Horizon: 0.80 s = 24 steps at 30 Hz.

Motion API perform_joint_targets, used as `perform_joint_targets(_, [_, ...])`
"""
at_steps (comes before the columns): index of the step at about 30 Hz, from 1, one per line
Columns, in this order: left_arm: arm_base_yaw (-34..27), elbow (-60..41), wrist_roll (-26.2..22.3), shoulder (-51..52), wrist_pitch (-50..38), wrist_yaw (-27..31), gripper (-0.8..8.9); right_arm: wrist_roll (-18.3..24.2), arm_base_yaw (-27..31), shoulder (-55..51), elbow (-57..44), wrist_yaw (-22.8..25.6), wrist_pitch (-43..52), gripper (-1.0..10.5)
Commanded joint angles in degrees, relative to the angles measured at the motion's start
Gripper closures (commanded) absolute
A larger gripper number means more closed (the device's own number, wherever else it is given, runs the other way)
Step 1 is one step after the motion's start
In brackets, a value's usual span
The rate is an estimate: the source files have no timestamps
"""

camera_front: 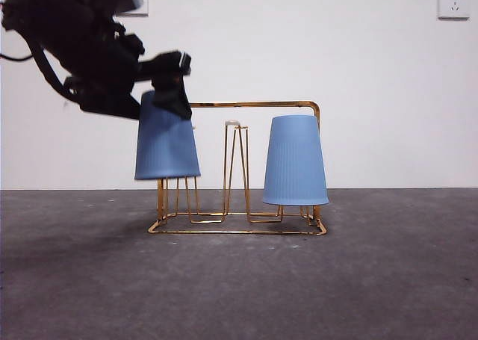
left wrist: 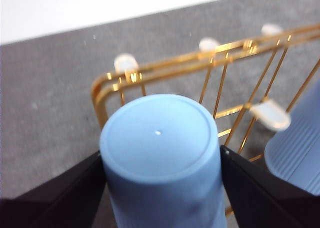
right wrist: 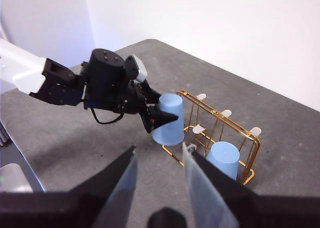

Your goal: Pick up cup 1,put cup 1 in the cup rack,pick up cup 2,put cup 2 in the cup rack

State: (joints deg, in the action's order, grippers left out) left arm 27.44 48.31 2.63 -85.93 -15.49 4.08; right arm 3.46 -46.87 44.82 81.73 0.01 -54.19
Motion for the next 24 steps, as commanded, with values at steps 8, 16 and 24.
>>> perform_joint_targets(8, [1.4, -0.2, 0.3, -4.2, -1.6, 0.4, 8.22, 0.2, 0.0, 0.0, -0.5, 0.1, 0.1, 7.9])
perform_joint_targets(16, [1.4, -0.2, 0.3, -6.9, 0.3, 0.6, 8.17, 0.2, 0.0, 0.0, -0.5, 0.1, -0.3, 7.9])
perform_joint_targets(24, [1.4, -0.2, 0.4, -6.8, 1.3, 0.0, 5.62, 0.2, 0.0, 0.0, -0.5, 0.1, -0.3, 7.9])
